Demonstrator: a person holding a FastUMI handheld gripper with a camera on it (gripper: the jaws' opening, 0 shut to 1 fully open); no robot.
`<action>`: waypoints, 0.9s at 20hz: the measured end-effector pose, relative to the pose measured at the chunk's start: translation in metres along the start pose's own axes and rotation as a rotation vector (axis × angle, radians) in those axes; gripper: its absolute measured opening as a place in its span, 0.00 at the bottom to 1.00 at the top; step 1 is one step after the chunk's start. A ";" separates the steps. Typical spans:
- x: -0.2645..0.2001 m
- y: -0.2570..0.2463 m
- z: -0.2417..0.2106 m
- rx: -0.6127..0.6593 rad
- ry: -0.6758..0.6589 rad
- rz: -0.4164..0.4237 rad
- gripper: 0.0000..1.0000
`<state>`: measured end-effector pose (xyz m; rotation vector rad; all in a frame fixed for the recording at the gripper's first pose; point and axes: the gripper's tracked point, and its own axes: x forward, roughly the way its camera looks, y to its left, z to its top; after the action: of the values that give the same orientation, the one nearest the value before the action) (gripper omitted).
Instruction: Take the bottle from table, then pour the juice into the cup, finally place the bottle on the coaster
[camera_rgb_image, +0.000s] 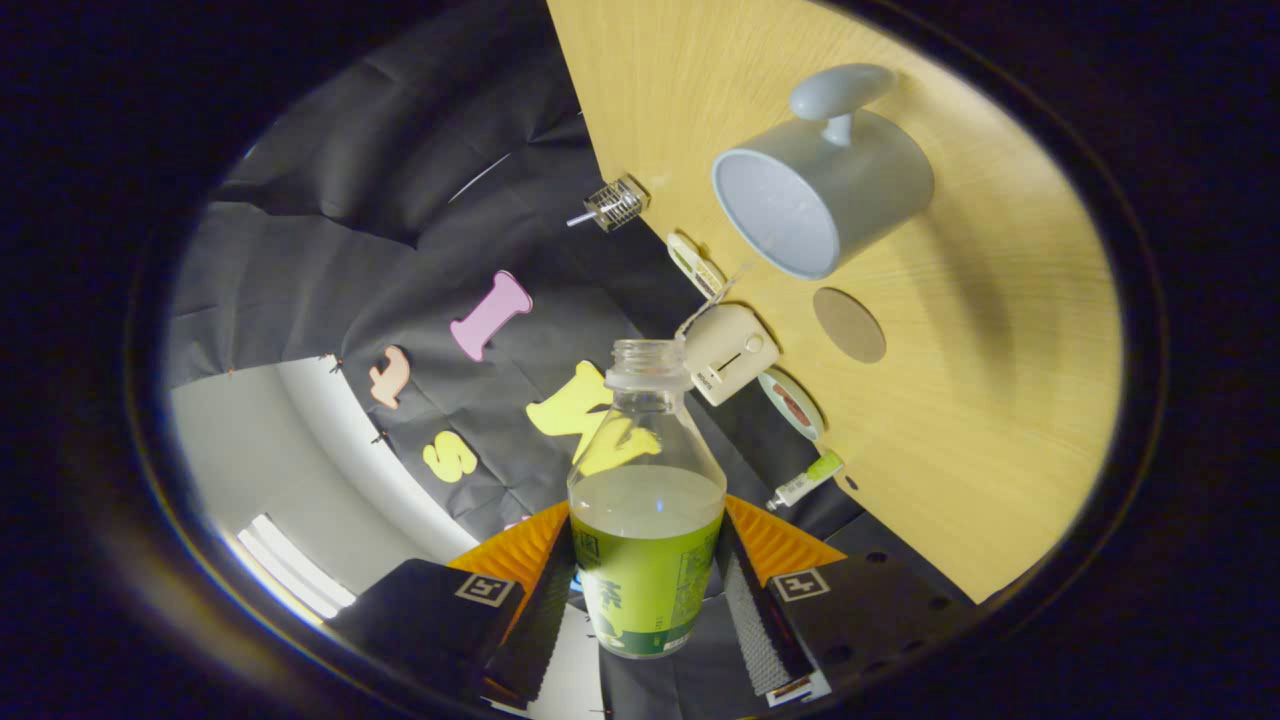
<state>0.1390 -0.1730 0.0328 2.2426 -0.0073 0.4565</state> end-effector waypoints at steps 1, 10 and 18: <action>0.000 0.003 -0.002 0.002 0.001 0.000 0.78; -0.003 0.048 -0.010 0.011 -0.015 0.054 0.78; 0.007 0.047 -0.015 0.005 0.009 0.061 0.78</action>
<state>0.1339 -0.1918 0.0787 2.2502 -0.0696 0.4998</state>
